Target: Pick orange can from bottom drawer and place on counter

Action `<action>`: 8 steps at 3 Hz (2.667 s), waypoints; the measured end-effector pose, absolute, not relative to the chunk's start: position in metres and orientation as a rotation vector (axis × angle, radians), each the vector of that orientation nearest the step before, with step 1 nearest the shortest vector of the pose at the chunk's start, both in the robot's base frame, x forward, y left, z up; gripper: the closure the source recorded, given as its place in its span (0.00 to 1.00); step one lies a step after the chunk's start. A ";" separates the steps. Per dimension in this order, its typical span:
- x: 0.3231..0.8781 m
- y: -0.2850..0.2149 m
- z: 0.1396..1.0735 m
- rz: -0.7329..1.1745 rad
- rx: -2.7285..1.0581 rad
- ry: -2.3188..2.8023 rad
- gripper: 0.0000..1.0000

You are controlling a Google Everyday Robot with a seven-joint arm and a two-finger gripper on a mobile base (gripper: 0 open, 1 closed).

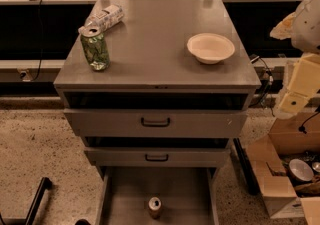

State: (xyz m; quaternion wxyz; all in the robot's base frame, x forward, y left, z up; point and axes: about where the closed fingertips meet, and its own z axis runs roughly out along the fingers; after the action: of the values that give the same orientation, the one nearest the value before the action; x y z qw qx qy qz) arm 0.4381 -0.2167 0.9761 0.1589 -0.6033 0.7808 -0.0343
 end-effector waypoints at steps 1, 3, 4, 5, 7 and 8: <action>0.438 -0.217 0.976 -0.098 -1.725 2.232 0.00; 0.435 -0.193 0.925 0.105 -1.783 2.147 0.00; 0.413 -0.160 0.873 0.187 -1.806 2.030 0.00; 0.405 -0.130 0.836 0.199 -1.849 1.974 0.00; 0.410 -0.117 0.807 0.246 -1.813 1.945 0.00; 0.393 -0.089 0.721 0.466 -1.726 1.878 0.00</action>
Offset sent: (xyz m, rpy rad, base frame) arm 0.0030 0.0091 -0.0217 0.0398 0.0631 0.0854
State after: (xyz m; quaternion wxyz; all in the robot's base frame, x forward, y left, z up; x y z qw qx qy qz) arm 0.3925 -0.0888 0.7215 0.2708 -0.6408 0.6972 0.1729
